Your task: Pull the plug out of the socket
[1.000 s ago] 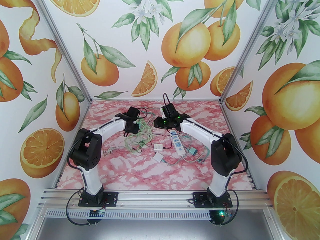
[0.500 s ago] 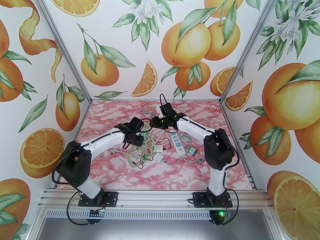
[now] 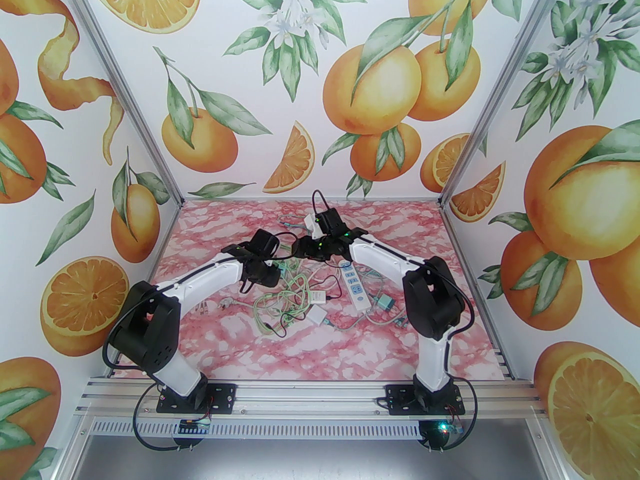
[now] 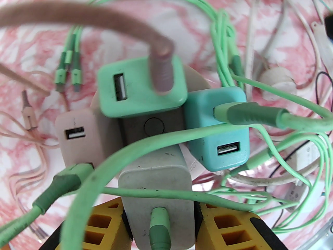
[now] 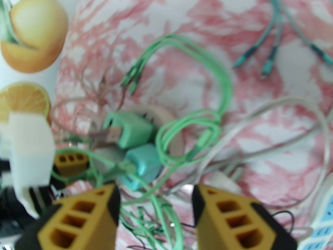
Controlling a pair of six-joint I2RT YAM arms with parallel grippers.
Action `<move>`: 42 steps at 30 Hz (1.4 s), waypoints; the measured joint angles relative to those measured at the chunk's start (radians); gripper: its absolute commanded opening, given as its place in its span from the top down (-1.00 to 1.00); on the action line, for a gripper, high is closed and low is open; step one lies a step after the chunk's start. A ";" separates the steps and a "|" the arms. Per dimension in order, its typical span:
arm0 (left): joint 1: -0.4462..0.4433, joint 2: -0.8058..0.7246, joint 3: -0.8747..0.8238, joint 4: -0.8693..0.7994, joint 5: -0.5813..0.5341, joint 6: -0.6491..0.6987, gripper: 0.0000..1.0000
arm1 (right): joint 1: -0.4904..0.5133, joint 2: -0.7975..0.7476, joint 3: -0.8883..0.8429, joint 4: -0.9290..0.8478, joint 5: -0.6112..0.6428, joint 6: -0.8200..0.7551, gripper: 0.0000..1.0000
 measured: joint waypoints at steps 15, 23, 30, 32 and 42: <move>0.011 -0.017 -0.024 0.026 0.034 0.055 0.22 | -0.009 0.091 0.031 0.089 -0.082 0.093 -0.10; 0.012 -0.018 -0.028 0.036 0.046 0.084 0.23 | -0.067 0.174 0.177 0.093 -0.116 0.117 -0.03; 0.012 -0.018 -0.028 0.040 0.058 0.108 0.23 | -0.059 0.330 0.352 0.017 -0.163 0.071 0.02; 0.012 -0.018 -0.028 0.040 0.059 0.111 0.23 | -0.053 0.355 0.368 -0.017 -0.172 0.050 0.02; 0.012 -0.015 -0.027 0.040 0.061 0.111 0.23 | -0.033 0.333 0.279 -0.020 -0.221 -0.011 -0.04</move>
